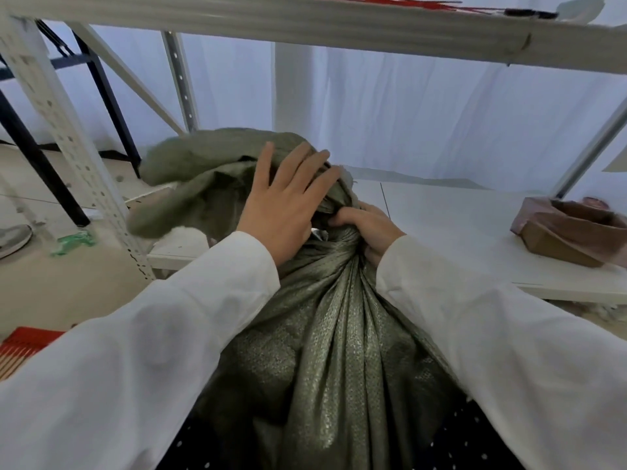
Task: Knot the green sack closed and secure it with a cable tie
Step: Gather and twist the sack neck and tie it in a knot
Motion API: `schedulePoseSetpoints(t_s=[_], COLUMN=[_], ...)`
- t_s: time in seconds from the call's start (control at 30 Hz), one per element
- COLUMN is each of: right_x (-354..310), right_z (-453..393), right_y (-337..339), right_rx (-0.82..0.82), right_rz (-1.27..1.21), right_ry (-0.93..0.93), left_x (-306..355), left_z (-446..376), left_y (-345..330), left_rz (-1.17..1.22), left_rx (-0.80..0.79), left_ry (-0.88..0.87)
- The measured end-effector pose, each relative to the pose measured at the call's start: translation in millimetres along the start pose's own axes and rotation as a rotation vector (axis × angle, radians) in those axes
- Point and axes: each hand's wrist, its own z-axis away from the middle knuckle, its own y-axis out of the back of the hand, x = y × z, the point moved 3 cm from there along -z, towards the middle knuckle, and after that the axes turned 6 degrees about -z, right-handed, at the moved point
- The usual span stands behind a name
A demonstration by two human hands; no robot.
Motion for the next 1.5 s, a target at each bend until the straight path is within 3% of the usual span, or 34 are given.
schedulePoseSetpoints(t_s=[0.17, 0.47, 0.6, 0.67, 0.8, 0.97, 1.13, 1.33, 1.5], right_x=[-3, -5, -5, -7, -21, -16, -17, -14, -7], right_z=[6, 18, 20, 21, 23, 23, 17, 3, -1], right_y=[-4, 9, 9, 7, 7, -12, -17, -5, 7], right_rx=[-0.167, -0.302, -0.246, -0.145, 0.025, 0.046, 0.134, 0.205, 0.165], right_rz=[0.032, -0.013, -0.074, 0.074, 0.670, 0.919, 1.018, 0.661, 0.346], right_ry=[-0.080, -0.243, -0.188, -0.119, 0.079, 0.248, 0.287, 0.214, 0.075], left_x=[-4, 8, 11, 9, 7, 15, 12, 6, 8], left_z=[8, -6, -13, -17, -23, -24, -15, -3, 9], left_y=[-14, -18, -12, -11, -13, -8, -9, -8, -21], left_rz=[-0.040, 0.036, 0.147, 0.180, 0.124, 0.044, 0.008, -0.026, -0.084], left_rx=[-0.003, 0.036, -0.098, -0.224, -0.348, -0.374, -0.271, 0.014, 0.075], left_ry=[-0.031, -0.065, -0.091, -0.064, -0.066, -0.120, -0.078, 0.009, -0.024])
